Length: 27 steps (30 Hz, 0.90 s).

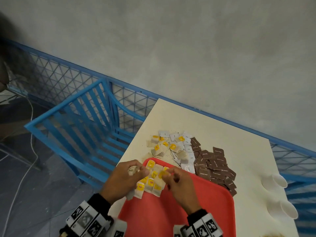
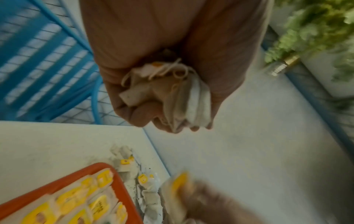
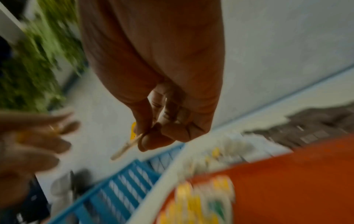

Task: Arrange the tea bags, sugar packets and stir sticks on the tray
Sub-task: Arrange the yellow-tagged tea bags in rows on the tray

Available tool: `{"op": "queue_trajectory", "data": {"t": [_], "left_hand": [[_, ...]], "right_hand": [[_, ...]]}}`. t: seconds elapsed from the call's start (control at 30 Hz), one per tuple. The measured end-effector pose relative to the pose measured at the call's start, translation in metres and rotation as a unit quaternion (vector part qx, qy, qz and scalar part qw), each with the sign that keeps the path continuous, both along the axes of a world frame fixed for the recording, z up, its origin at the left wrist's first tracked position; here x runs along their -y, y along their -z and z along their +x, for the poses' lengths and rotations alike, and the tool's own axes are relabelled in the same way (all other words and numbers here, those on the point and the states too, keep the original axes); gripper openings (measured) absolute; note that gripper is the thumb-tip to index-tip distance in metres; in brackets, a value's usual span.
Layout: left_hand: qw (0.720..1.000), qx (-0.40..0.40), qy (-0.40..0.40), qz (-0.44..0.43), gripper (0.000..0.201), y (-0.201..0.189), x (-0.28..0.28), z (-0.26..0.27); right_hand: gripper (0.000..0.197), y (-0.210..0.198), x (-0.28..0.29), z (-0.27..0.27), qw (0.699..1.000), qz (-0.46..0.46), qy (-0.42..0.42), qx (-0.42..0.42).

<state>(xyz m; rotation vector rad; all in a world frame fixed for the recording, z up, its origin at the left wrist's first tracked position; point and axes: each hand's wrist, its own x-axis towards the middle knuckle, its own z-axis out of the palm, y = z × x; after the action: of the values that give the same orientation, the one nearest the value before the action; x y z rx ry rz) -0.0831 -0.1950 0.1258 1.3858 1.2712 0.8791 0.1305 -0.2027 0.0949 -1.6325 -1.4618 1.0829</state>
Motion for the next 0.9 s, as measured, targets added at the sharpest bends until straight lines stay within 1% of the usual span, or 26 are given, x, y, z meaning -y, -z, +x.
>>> {"op": "queue_trajectory", "data": {"t": [0.07,0.13,0.17,0.23,0.3,0.43,0.53,0.67,0.7,0.77,0.8,0.9], "left_hand": [[0.998,0.023,-0.046,-0.034,0.021,0.006,0.008,-0.014],[0.996,0.024,-0.066,-0.051,0.022,0.011,0.014,-0.026],[0.996,0.016,-0.071,-0.052,0.023,0.014,0.016,-0.031],[0.995,-0.003,-0.075,-0.06,0.026,0.017,0.018,-0.039],[0.994,-0.012,-0.081,-0.071,0.031,0.02,0.018,-0.045],[0.994,-0.025,-0.07,-0.081,0.033,0.022,0.016,-0.051],[0.993,-0.025,-0.072,-0.089,0.038,0.022,0.015,-0.05],[0.993,-0.027,-0.064,-0.098,0.034,0.027,0.009,-0.048],[0.993,-0.022,-0.061,-0.099,0.036,0.028,0.007,-0.047],[0.992,-0.003,-0.063,-0.108,0.044,0.022,0.007,-0.044],[0.991,0.019,-0.065,-0.119,0.046,0.02,0.006,-0.042],[0.972,0.137,-0.072,-0.176,0.041,0.016,0.005,-0.037]], "right_hand": [[0.01,0.046,0.007,-0.005,0.994,-0.076,-0.007,0.075],[0.022,0.08,0.012,-0.013,0.982,-0.129,-0.023,0.133],[0.028,0.09,0.012,-0.018,0.98,-0.138,-0.027,0.142],[0.031,0.101,0.01,-0.027,0.978,-0.143,-0.029,0.153],[0.033,0.107,0.007,-0.036,0.976,-0.14,-0.021,0.164],[0.031,0.113,0.004,-0.046,0.98,-0.143,0.01,0.135],[0.035,0.112,0.003,-0.049,0.978,-0.144,0.044,0.147],[0.036,0.107,0.003,-0.049,0.98,-0.133,0.067,0.13],[0.035,0.107,0.004,-0.048,0.98,-0.128,0.063,0.137],[0.031,0.106,0.01,-0.048,0.978,-0.128,0.035,0.159],[0.028,0.106,0.014,-0.049,0.978,-0.128,0.013,0.163],[0.02,0.098,0.021,-0.05,0.981,-0.12,-0.031,0.147]]}}
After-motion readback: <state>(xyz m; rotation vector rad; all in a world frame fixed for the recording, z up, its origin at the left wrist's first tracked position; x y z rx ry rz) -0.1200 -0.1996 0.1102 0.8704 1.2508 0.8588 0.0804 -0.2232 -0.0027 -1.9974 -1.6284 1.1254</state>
